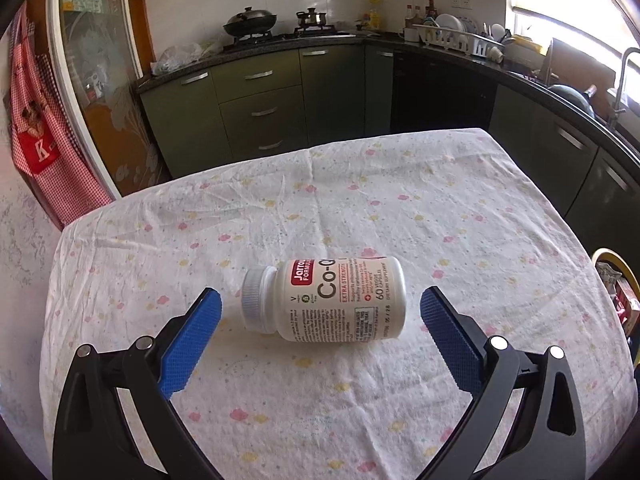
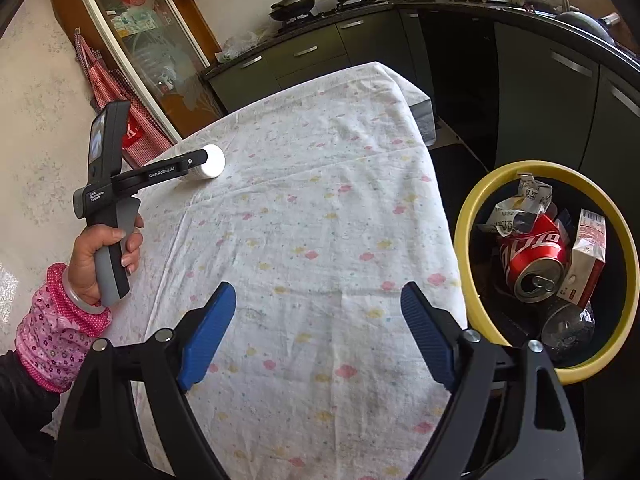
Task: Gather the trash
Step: 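Grasp the white supplement bottle with the left gripper and lift it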
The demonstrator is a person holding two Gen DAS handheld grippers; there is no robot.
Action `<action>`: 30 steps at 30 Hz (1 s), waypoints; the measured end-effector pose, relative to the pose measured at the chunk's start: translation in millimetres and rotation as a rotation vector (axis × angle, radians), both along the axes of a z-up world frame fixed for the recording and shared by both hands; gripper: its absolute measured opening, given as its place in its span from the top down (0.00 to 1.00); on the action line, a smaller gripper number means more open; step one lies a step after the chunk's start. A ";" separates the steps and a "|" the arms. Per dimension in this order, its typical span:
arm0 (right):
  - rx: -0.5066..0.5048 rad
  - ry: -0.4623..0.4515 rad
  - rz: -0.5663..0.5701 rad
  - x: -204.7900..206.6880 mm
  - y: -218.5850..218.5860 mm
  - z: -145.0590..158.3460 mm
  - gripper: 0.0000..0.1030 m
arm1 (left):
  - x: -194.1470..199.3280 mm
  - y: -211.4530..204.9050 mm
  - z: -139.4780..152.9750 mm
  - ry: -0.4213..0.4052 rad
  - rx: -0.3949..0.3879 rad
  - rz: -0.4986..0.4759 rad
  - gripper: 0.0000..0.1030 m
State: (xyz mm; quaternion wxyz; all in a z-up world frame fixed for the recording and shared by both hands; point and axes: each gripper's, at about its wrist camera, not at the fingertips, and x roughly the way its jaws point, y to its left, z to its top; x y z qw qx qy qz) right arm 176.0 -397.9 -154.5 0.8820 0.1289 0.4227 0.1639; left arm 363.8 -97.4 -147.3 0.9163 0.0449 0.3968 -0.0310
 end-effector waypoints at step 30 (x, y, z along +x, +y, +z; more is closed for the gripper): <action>-0.006 -0.026 -0.005 -9.1 -11.0 9.3 0.22 | -31.4 -11.8 27.3 -0.036 -0.042 -0.094 0.19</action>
